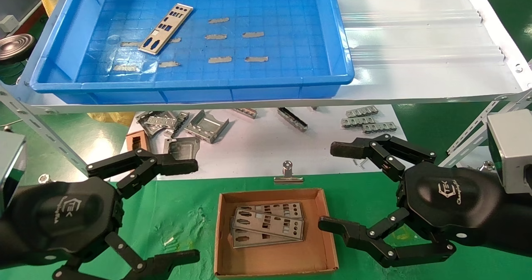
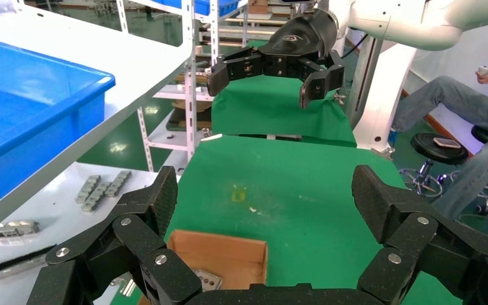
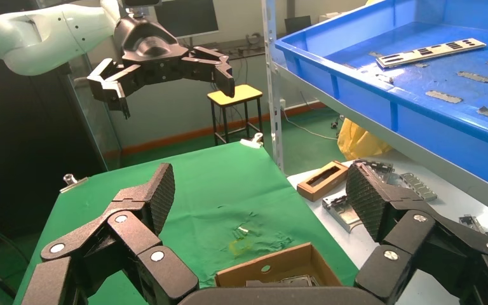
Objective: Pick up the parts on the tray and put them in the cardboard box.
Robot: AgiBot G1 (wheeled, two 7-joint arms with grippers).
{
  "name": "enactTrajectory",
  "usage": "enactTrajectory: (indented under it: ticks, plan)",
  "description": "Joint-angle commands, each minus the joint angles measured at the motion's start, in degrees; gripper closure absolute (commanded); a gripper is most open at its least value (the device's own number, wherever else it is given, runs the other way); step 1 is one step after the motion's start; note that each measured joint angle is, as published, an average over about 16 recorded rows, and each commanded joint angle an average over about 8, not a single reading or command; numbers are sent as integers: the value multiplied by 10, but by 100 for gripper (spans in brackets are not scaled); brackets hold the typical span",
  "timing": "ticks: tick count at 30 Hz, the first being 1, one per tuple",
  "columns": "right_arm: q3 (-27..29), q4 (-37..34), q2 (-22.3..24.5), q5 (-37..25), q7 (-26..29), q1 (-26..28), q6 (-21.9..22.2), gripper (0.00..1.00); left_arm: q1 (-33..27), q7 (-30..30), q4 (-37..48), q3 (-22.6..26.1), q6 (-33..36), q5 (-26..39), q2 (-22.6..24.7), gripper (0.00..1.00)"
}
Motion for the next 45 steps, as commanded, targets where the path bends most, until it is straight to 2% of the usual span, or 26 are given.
enactTrajectory:
  ticks: [1,37,45]
  plan:
    - [0,0,0,0,0,0,0,0,0,0,0,0,0,0,0,0]
    - [0,0,0,0,0,0,0,0,0,0,0,0,0,0,0,0]
    - [0,0,0,0,0,0,0,100,0,0,0,0,0,0,0,0]
